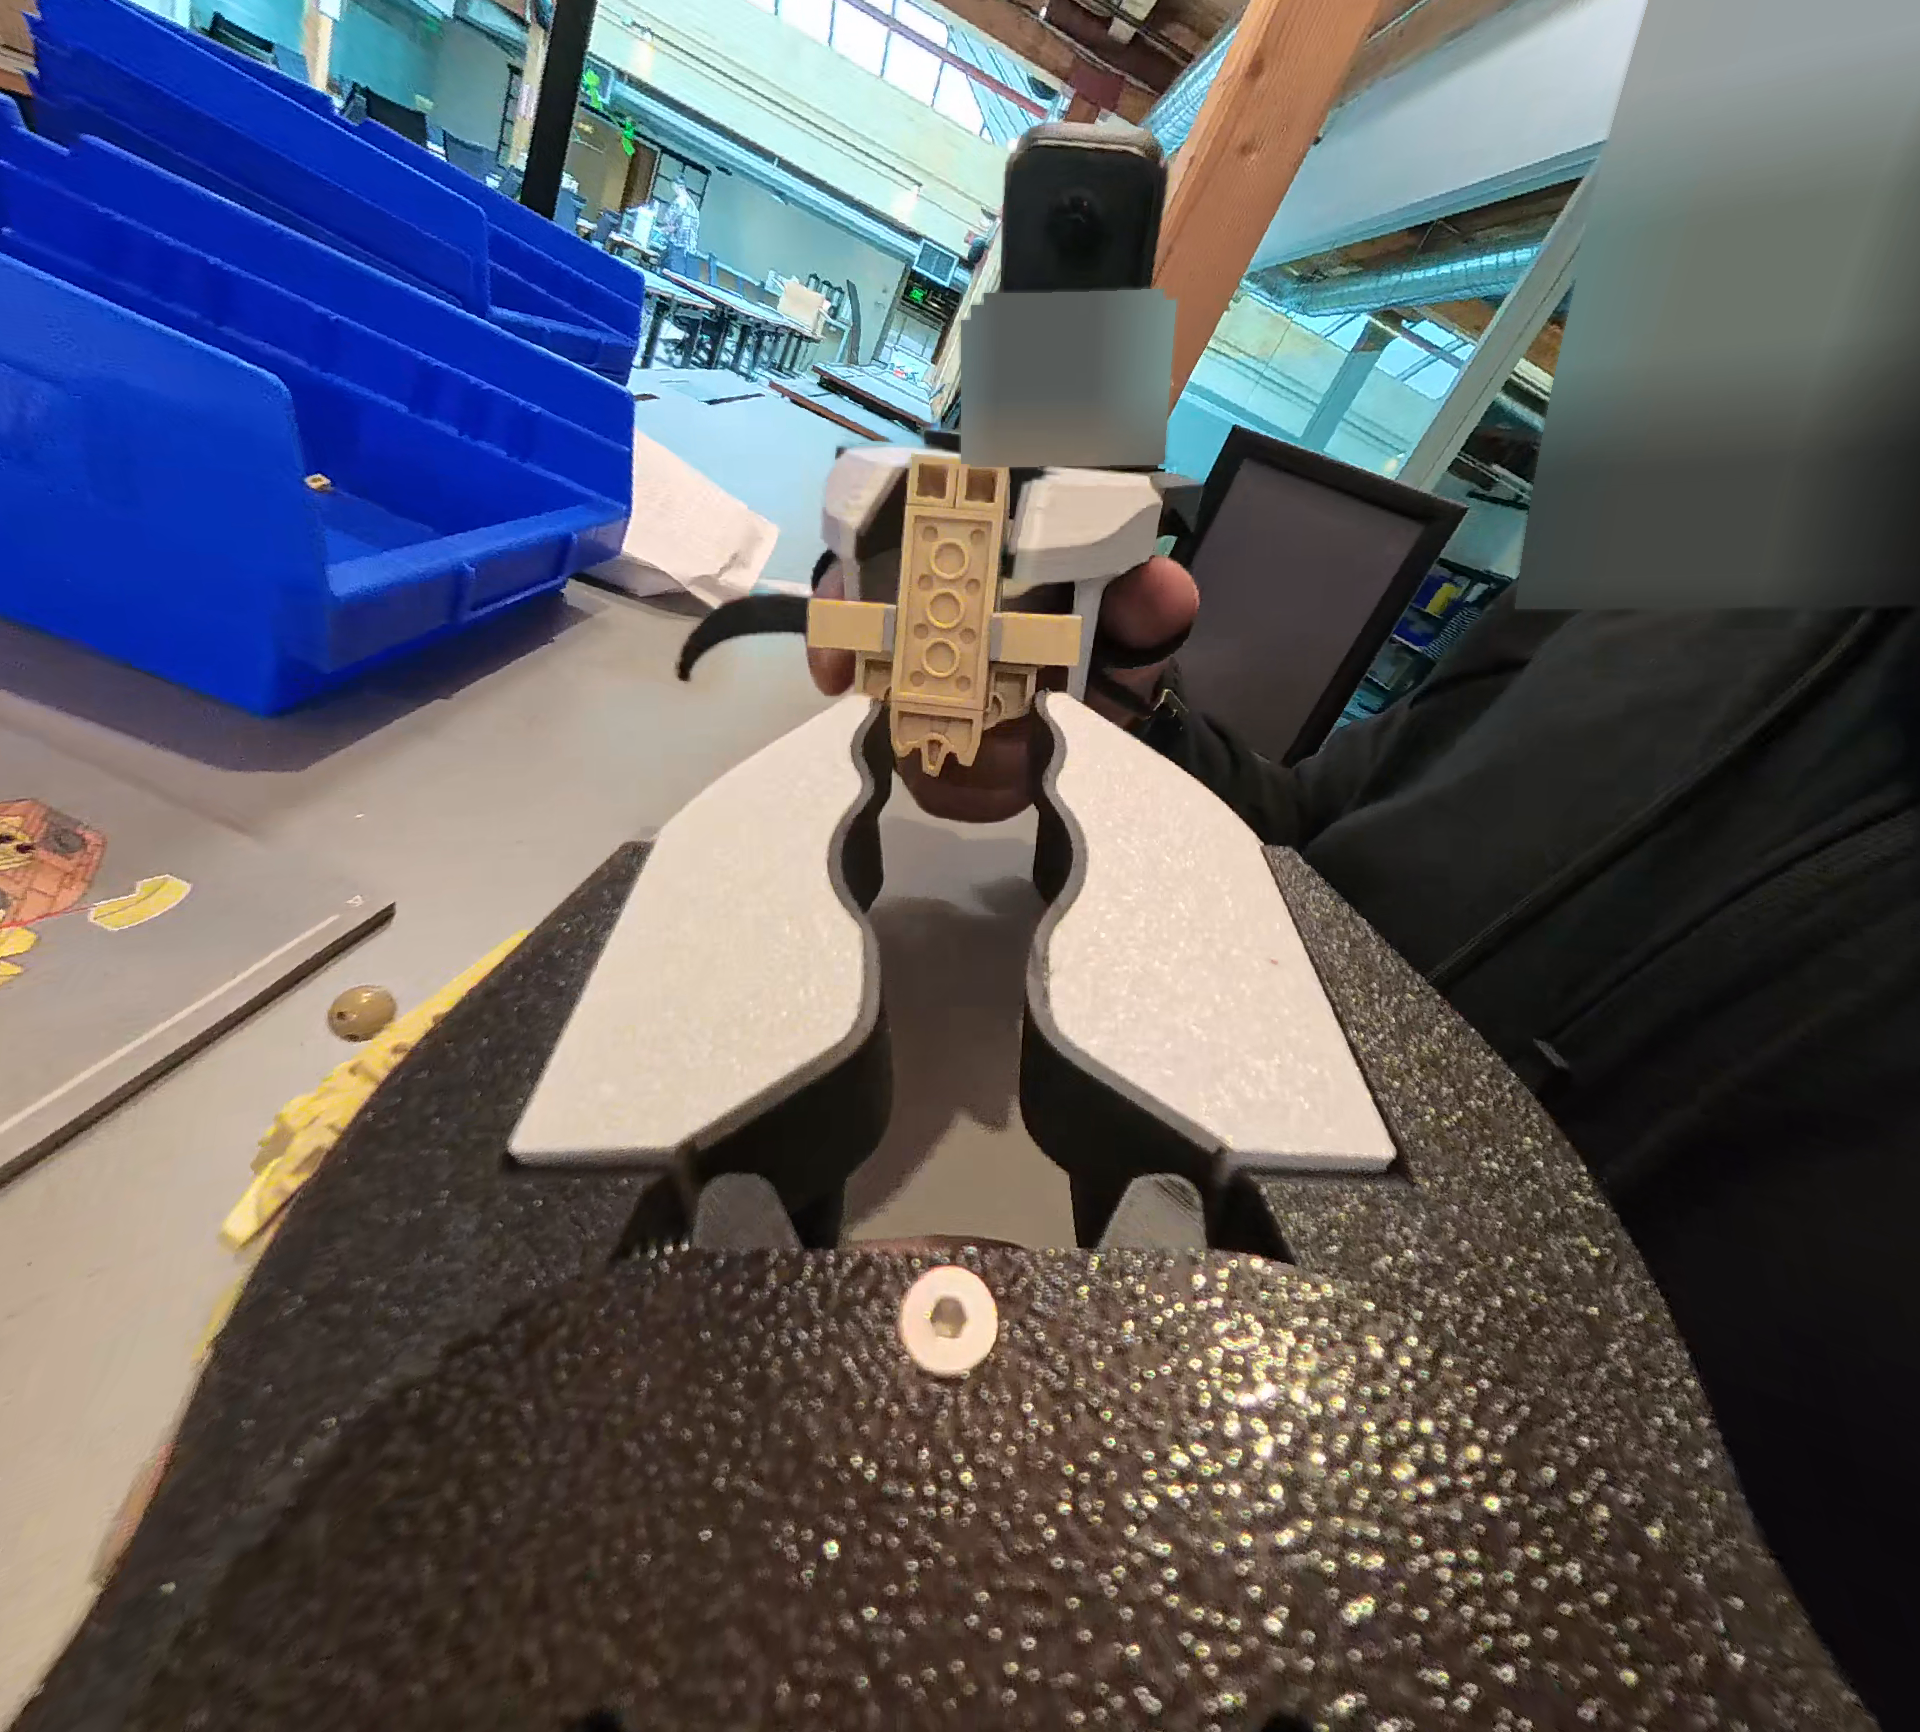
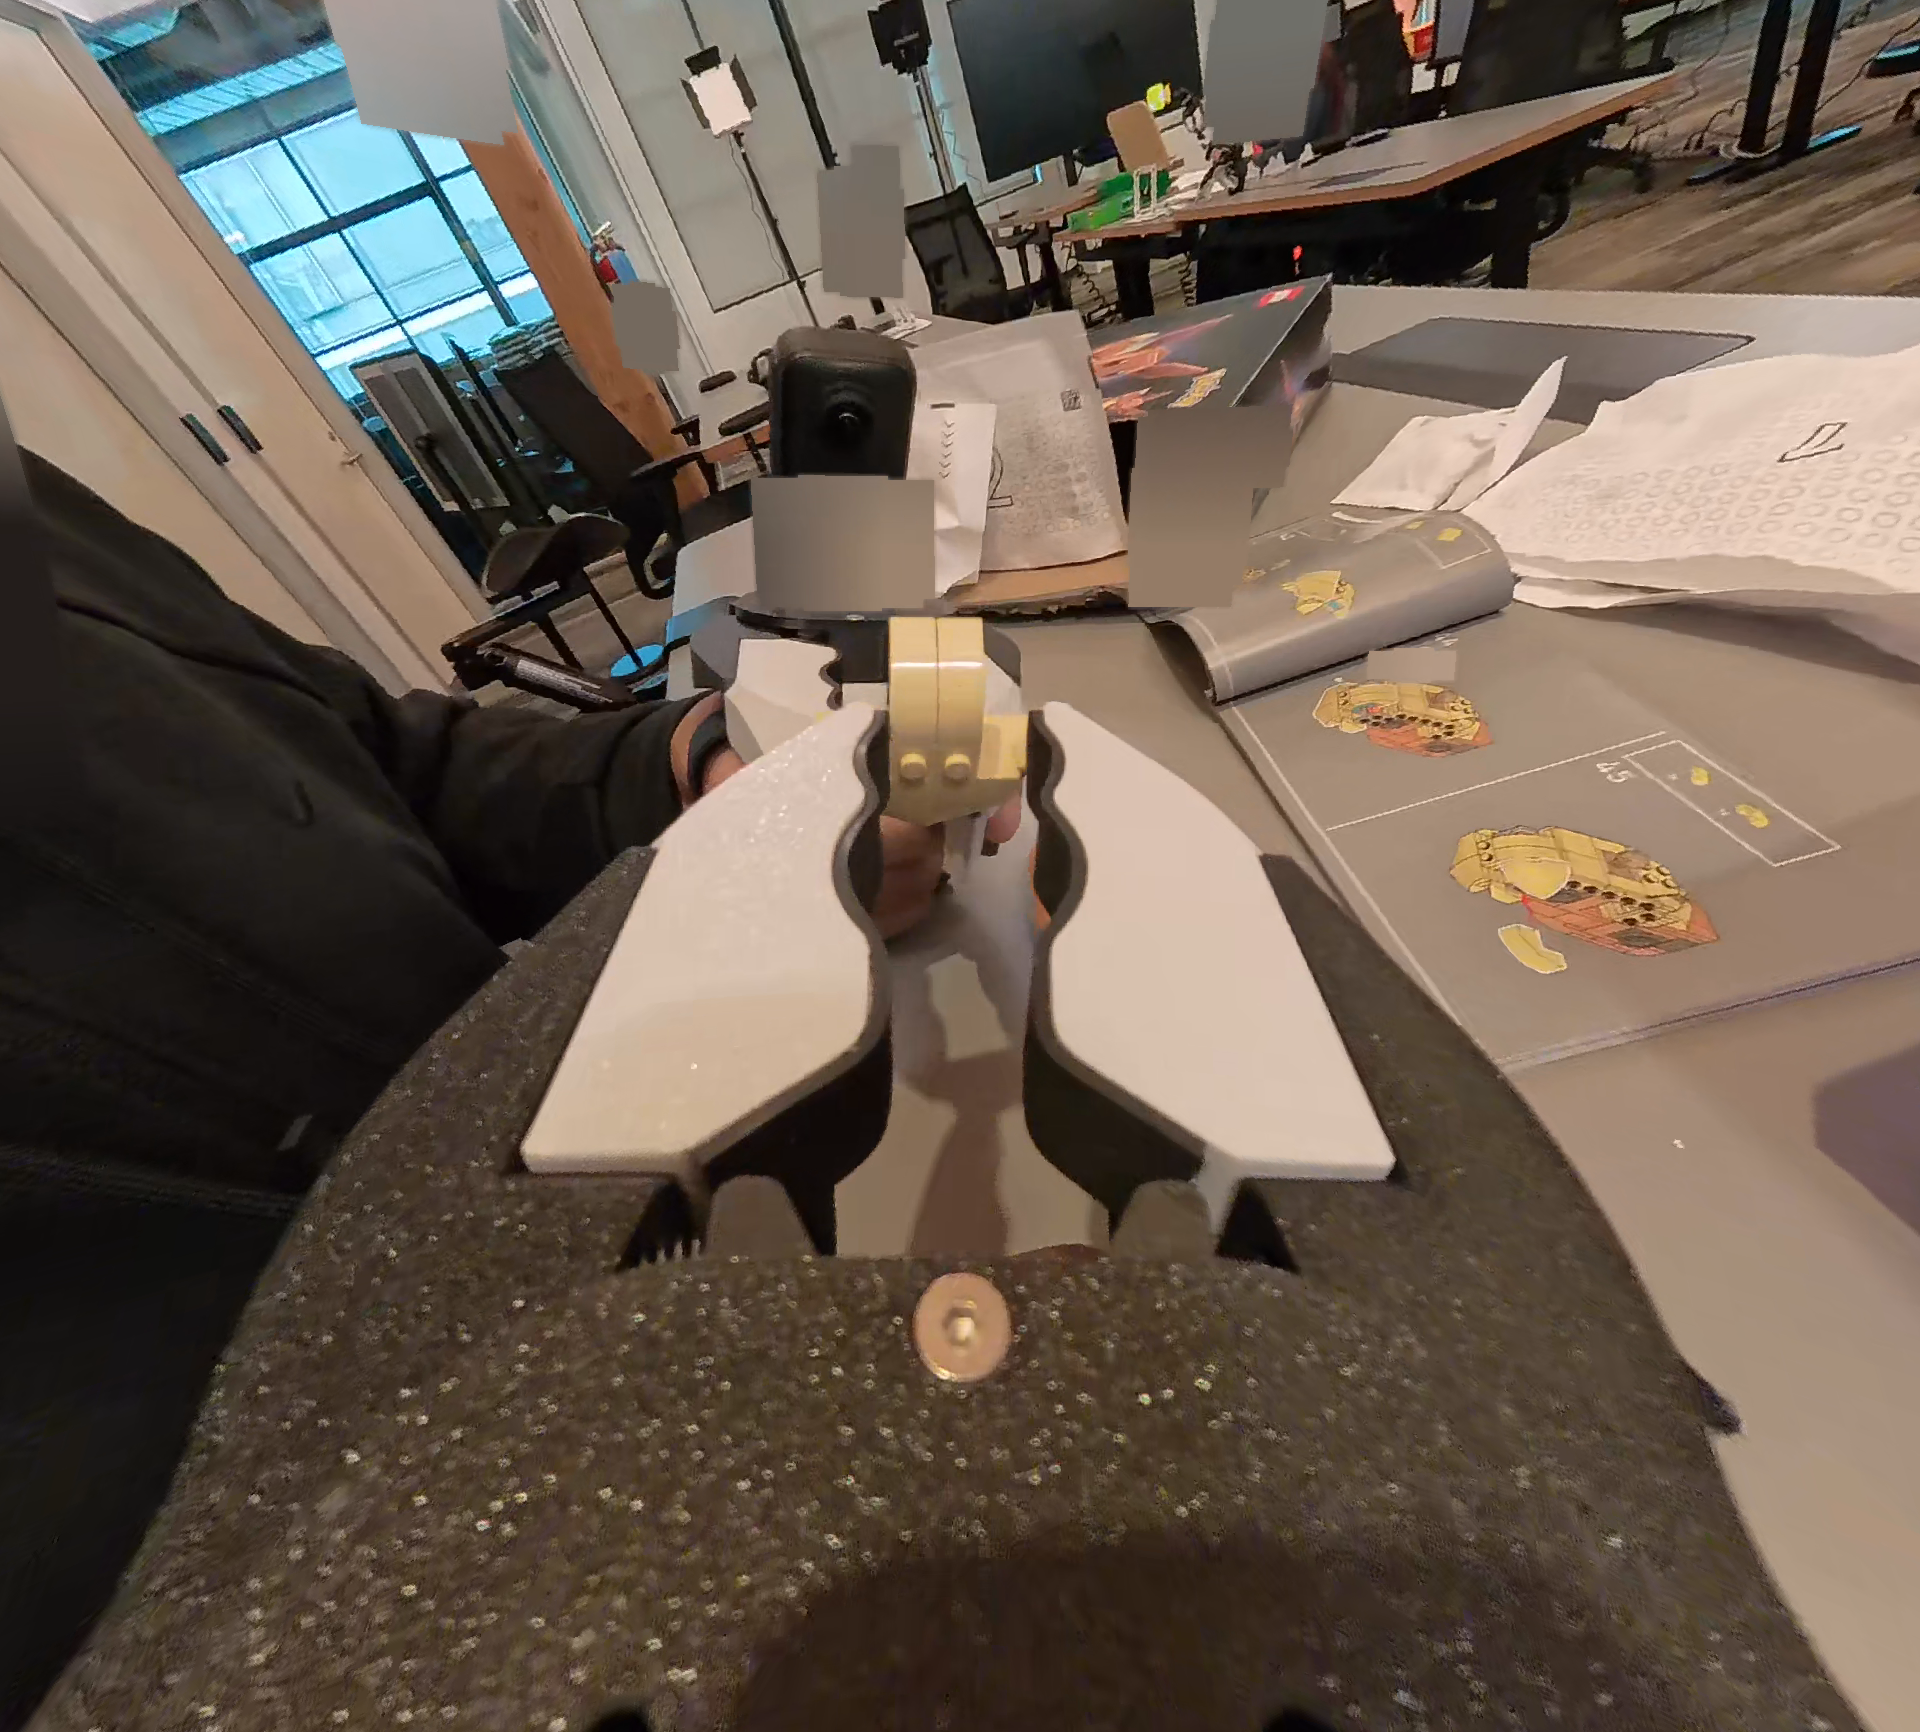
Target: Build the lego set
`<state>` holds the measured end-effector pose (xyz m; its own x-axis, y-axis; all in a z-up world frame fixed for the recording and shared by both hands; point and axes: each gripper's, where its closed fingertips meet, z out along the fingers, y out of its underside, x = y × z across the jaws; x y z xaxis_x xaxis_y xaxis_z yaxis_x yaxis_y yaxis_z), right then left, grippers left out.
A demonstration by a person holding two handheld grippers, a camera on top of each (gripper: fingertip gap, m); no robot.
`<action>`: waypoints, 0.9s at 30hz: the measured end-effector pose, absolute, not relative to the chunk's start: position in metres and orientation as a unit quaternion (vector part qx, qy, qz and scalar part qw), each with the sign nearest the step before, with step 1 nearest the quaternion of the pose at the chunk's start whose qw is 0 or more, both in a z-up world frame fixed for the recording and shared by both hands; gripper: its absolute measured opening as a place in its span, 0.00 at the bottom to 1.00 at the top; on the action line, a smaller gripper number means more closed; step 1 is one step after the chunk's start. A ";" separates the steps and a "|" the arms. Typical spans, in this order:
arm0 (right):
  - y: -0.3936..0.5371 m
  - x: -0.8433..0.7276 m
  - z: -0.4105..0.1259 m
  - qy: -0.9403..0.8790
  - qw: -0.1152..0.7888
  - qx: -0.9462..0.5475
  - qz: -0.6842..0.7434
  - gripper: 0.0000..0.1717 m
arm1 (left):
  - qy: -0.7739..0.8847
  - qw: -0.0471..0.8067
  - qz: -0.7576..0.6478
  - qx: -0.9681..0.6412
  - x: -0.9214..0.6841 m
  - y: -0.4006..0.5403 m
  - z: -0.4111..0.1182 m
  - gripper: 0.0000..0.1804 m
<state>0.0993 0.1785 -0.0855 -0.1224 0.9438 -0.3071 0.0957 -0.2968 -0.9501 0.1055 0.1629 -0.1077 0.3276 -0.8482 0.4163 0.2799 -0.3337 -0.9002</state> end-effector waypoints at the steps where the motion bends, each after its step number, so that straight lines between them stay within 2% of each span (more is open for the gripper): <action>1: 0.177 0.100 -0.087 -0.470 0.358 -0.554 0.586 0.14 | 0.230 0.532 -0.531 -0.618 0.106 0.163 -0.107 0.14; 3: 0.174 0.101 -0.088 -0.469 0.353 -0.551 0.593 0.10 | 0.235 0.530 -0.523 -0.625 0.108 0.163 -0.110 0.14; 10: 0.178 0.108 -0.097 -0.462 0.355 -0.560 0.589 0.10 | 0.285 0.530 -0.447 -0.662 0.106 0.167 -0.120 0.14; 12: 0.181 0.116 -0.100 -0.458 0.353 -0.566 0.588 0.10 | 0.343 0.514 -0.357 -0.701 0.090 0.172 -0.131 0.25; 14: 0.186 0.125 -0.104 -0.456 0.348 -0.576 0.583 0.10 | 0.399 0.474 -0.264 -0.739 0.063 0.180 -0.144 0.29; 16: 0.187 0.131 -0.112 -0.468 0.335 -0.581 0.576 0.10 | 0.432 0.412 -0.231 -0.768 0.045 0.189 -0.155 0.29; 22: 0.182 0.134 -0.135 -0.498 0.320 -0.597 0.541 0.10 | 0.449 0.211 -0.286 -0.820 0.036 0.201 -0.192 0.27; 27: 0.175 0.135 -0.147 -0.509 0.303 -0.600 0.537 0.10 | 0.449 0.119 -0.316 -0.827 0.040 0.202 -0.214 0.31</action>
<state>0.1350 0.1746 -0.1472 -0.0957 0.9368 -0.3365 0.2859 -0.2979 -0.9108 0.0400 0.2024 -0.2145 0.3960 -0.8186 0.4161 -0.6675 -0.5678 -0.4817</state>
